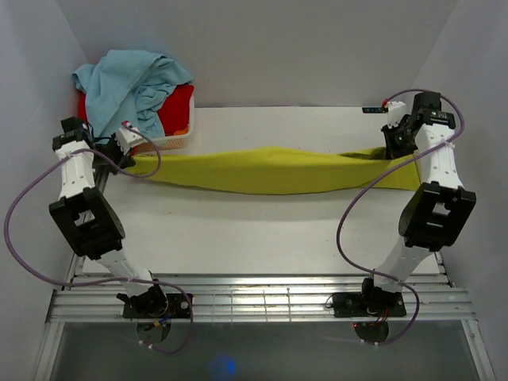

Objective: Fold and stack the trousers
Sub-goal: Flatten the trousers out

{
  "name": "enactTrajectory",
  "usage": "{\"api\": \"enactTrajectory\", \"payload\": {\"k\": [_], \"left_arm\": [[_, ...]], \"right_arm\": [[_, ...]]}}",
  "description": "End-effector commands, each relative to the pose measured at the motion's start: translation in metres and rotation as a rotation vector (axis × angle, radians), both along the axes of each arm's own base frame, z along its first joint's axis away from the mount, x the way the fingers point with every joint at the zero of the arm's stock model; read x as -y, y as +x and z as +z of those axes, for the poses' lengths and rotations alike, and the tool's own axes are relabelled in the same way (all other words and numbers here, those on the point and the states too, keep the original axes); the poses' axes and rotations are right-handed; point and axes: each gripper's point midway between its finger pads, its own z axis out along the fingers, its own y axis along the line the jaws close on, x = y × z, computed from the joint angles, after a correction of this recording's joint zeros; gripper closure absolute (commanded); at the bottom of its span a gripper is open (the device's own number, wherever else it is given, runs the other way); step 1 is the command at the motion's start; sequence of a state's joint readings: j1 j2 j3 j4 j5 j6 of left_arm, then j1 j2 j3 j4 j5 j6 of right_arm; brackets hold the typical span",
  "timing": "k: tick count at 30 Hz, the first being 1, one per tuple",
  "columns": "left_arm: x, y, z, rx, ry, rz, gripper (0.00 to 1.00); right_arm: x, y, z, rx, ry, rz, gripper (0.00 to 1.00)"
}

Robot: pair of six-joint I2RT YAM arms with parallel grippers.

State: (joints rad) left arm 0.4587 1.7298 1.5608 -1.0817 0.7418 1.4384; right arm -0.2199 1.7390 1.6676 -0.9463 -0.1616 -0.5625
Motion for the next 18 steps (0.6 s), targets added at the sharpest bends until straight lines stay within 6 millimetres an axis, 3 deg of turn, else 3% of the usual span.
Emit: {"api": "enactTrajectory", "payload": {"k": [1, 2, 3, 4, 5, 8, 11, 14, 15, 17, 18], "left_arm": [[0.002, 0.060, -0.012, -0.118, -0.213, 0.272, 1.00], [0.009, 0.074, -0.021, -0.141, -0.185, 0.304, 1.00], [0.011, 0.091, -0.028, -0.140, -0.177, 0.339, 1.00], [0.014, 0.101, -0.036, -0.164, -0.174, 0.375, 1.00], [0.024, 0.118, -0.052, -0.211, -0.178, 0.424, 1.00], [0.032, 0.148, -0.064, -0.211, -0.202, 0.546, 1.00], [0.025, 0.176, -0.047, -0.103, -0.236, 0.625, 1.00], [0.024, 0.184, -0.034, -0.090, -0.266, 0.668, 1.00], [0.024, 0.186, -0.031, -0.091, -0.271, 0.681, 0.93], [0.019, 0.188, -0.028, -0.081, -0.257, 0.711, 0.67], [0.016, 0.188, -0.019, -0.062, -0.260, 0.725, 0.61]], "right_arm": [[0.021, 0.040, -0.034, -0.061, 0.000, -0.093, 0.92], [0.023, 0.055, -0.031, -0.043, 0.003, -0.101, 0.92], [0.022, 0.061, -0.040, -0.061, 0.017, -0.116, 0.92], [0.023, 0.067, -0.064, -0.112, 0.027, -0.123, 0.92], [0.023, 0.072, -0.073, -0.125, 0.026, -0.127, 0.92], [0.033, 0.088, -0.095, -0.129, -0.001, -0.172, 0.92], [0.040, 0.093, -0.103, -0.106, -0.032, -0.192, 0.92], [0.043, 0.091, -0.101, -0.092, -0.056, -0.190, 0.92], [0.044, 0.092, -0.098, -0.081, -0.063, -0.190, 0.92], [0.052, 0.092, -0.091, -0.064, -0.105, -0.198, 0.92], [0.054, 0.093, -0.088, -0.059, -0.113, -0.201, 0.92]]}}
